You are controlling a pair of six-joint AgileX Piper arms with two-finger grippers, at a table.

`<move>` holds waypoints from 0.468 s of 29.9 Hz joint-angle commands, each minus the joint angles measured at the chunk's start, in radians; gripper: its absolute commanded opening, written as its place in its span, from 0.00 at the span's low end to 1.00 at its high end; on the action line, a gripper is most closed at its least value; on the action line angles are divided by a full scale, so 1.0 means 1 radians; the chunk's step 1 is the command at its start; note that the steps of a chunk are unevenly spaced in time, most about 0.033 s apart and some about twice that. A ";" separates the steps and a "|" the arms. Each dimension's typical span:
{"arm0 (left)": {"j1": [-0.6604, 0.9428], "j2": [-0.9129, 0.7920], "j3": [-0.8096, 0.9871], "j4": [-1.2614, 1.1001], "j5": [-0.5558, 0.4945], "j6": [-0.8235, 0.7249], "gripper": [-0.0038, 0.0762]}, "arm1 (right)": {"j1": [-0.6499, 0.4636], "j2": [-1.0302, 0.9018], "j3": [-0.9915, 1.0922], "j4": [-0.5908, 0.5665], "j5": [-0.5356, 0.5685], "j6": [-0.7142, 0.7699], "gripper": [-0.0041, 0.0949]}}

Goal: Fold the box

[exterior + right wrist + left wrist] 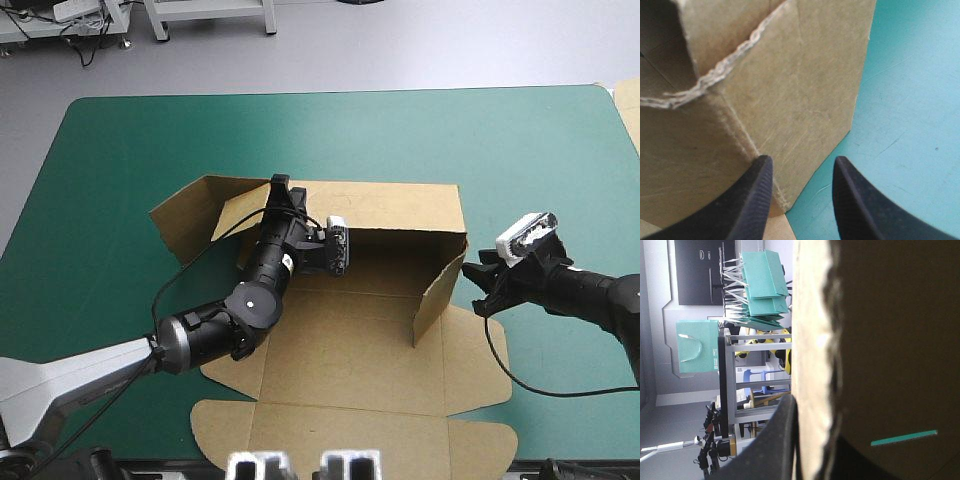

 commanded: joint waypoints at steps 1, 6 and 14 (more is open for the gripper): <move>-0.002 -0.024 -0.022 -0.005 0.022 -0.023 0.04 | -0.001 -0.022 -0.020 0.040 0.022 -0.032 0.45; -0.002 -0.024 -0.022 -0.005 0.022 -0.023 0.04 | -0.001 -0.022 -0.020 0.040 0.058 -0.148 0.45; -0.002 -0.024 -0.022 -0.004 0.022 -0.023 0.04 | -0.001 -0.022 -0.020 0.073 0.124 -0.229 0.45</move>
